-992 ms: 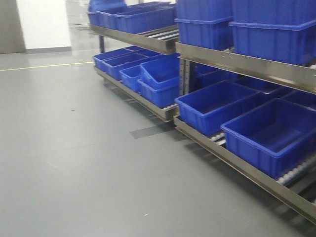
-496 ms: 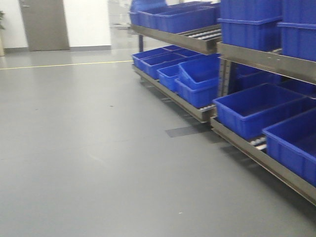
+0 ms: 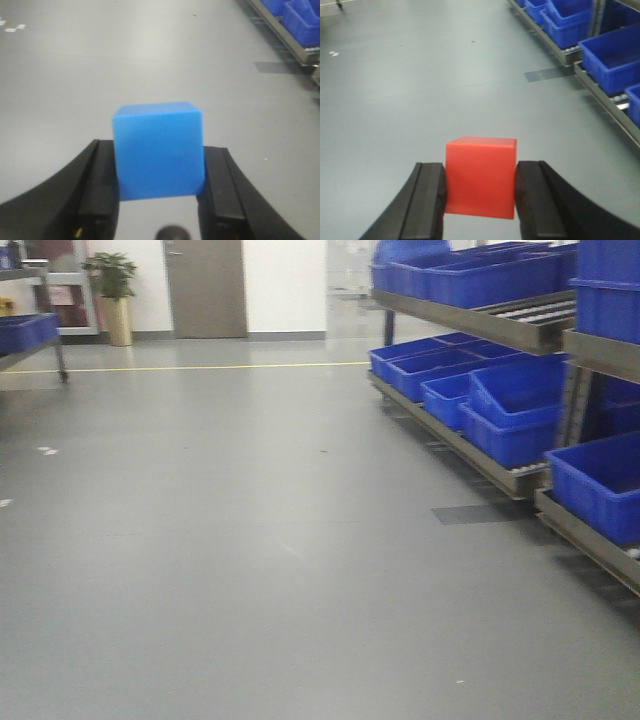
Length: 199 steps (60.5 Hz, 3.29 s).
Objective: Sort and place red and blue blocks on shelf
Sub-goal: 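Drive the base away from the counter holding both cubes, then drive the base down the aisle toward the bin shelves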
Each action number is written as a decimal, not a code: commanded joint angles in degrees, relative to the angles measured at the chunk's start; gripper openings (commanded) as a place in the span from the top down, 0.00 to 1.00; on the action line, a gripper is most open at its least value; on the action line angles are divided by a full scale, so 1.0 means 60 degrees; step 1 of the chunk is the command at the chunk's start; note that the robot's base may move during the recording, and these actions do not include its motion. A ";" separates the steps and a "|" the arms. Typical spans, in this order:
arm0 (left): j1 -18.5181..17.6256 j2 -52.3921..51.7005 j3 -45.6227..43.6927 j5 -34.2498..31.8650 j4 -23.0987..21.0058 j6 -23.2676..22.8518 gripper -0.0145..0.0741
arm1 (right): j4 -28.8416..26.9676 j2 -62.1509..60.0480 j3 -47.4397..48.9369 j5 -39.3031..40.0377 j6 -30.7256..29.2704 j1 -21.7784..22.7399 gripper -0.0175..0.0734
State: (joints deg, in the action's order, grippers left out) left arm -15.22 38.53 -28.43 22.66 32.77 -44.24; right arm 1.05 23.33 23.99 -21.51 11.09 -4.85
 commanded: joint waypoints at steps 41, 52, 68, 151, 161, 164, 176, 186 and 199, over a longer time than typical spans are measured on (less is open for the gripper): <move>0.0004 -0.0027 -0.0280 -0.0573 0.0190 -0.0010 0.70 | 0.0105 0.0043 0.0271 0.0896 -0.0017 0.0047 0.75; 0.0004 -0.0027 -0.0280 -0.0573 0.0190 -0.0010 0.70 | 0.0105 0.0043 0.0271 0.0896 -0.0017 0.0047 0.75; 0.0004 -0.0027 -0.0280 -0.0573 0.0190 -0.0010 0.70 | 0.0105 0.0043 0.0271 0.0896 -0.0017 0.0047 0.75; -0.0029 -0.0027 -0.0280 -0.0573 0.0190 -0.0010 0.70 | 0.0105 0.0043 0.0271 0.0896 -0.0017 0.0047 0.75; -0.0029 -0.0027 -0.0280 -0.0573 0.0190 -0.0010 0.70 | 0.0105 0.0043 0.0271 0.0896 -0.0017 0.0047 0.75; -0.0029 -0.0027 -0.0280 -0.0573 0.0190 -0.0010 0.70 | 0.0105 0.0043 0.0271 0.0896 -0.0017 0.0047 0.75; -0.0029 -0.0027 -0.0280 -0.0573 0.0190 -0.0010 0.70 | 0.0105 0.0043 0.0271 0.0896 -0.0017 0.0047 0.75; -0.0029 -0.0027 -0.0280 -0.0573 0.0190 -0.0010 0.70 | 0.0105 0.0043 0.0271 0.0896 -0.0017 0.0047 0.75; -0.0029 -0.0027 -0.0280 -0.0573 0.0190 -0.0010 0.70 | 0.0105 0.0043 0.0271 0.0896 -0.0017 0.0047 0.75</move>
State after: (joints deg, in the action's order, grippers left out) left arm -15.22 38.53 -28.43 22.66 32.77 -44.24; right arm 1.05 23.33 23.99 -21.51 11.09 -4.85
